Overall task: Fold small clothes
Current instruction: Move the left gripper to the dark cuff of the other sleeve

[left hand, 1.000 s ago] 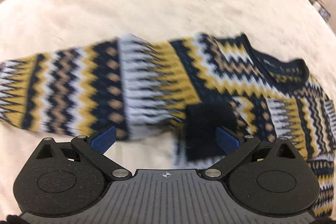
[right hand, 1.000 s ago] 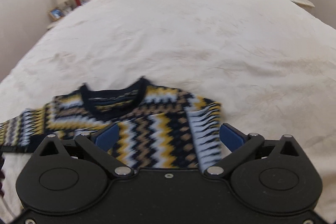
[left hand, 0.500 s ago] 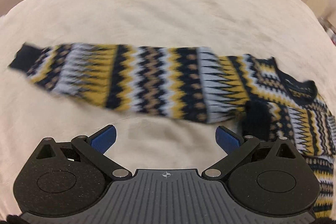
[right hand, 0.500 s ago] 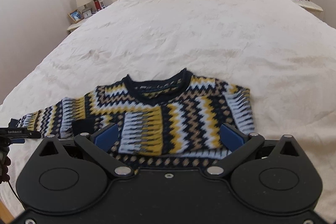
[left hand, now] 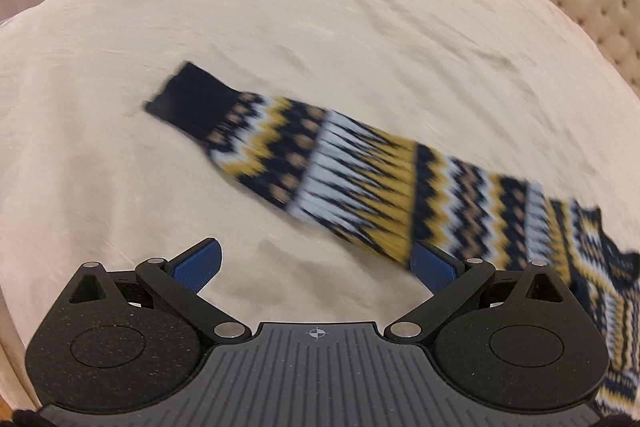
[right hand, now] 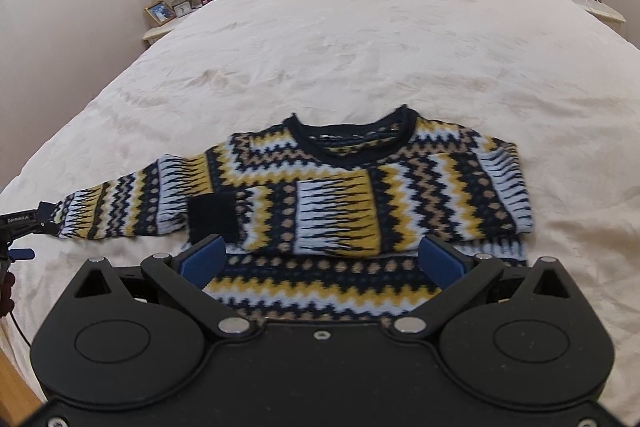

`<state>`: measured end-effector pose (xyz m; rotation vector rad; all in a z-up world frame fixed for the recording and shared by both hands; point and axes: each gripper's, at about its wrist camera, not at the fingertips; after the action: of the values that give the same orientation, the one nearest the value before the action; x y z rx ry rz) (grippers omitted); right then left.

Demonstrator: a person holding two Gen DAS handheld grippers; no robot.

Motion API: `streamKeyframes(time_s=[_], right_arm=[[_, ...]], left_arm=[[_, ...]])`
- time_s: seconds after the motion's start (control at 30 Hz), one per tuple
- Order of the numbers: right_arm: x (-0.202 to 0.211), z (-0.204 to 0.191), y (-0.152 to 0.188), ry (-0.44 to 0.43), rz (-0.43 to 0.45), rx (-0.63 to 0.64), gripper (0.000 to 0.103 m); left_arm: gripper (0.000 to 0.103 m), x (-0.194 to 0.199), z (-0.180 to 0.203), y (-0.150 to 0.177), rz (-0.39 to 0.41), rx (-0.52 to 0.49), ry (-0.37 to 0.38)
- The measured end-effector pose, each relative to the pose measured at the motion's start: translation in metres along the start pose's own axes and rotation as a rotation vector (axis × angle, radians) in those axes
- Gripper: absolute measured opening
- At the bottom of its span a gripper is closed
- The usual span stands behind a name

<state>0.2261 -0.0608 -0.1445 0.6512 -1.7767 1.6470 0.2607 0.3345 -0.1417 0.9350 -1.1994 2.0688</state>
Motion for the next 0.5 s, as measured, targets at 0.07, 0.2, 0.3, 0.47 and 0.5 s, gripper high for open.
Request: streamKeyframes(time_s=[0.07, 0.2, 0.3, 0.47, 0.5], right_arm=[[0.001, -0.011, -0.002, -0.003, 0.007, 0.003, 0.102], [0.003, -0.029, -0.004, -0.008, 0.009, 0.01, 0.102], [0.004, -0.041, -0.005, -0.003, 0.004, 0.021, 0.102], [0.006, -0.056, -0.005, 0.009, -0.017, 0.032, 0.102], [0.005, -0.058, -0.005, 0.013, -0.024, 0.034, 0.102]], left_arm=[[0.102, -0.002, -0.014, -0.008, 0.006, 0.021, -0.003], [0.102, -0.008, -0.039, -0.021, 0.019, 0.074, 0.001], [0.102, -0.019, -0.054, -0.029, 0.014, 0.103, 0.015], [0.102, -0.045, -0.068, -0.039, -0.026, 0.099, 0.026], [0.102, -0.05, -0.07, -0.041, -0.034, 0.095, 0.026]])
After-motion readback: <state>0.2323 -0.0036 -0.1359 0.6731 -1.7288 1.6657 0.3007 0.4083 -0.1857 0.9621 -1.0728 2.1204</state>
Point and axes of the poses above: each gripper's, at about its wrist camera, not at the fingertips, and x roughly against the way its jaws point, z to its right, y to its underside, and after that the axes turned 10 degrees about y, right-handed
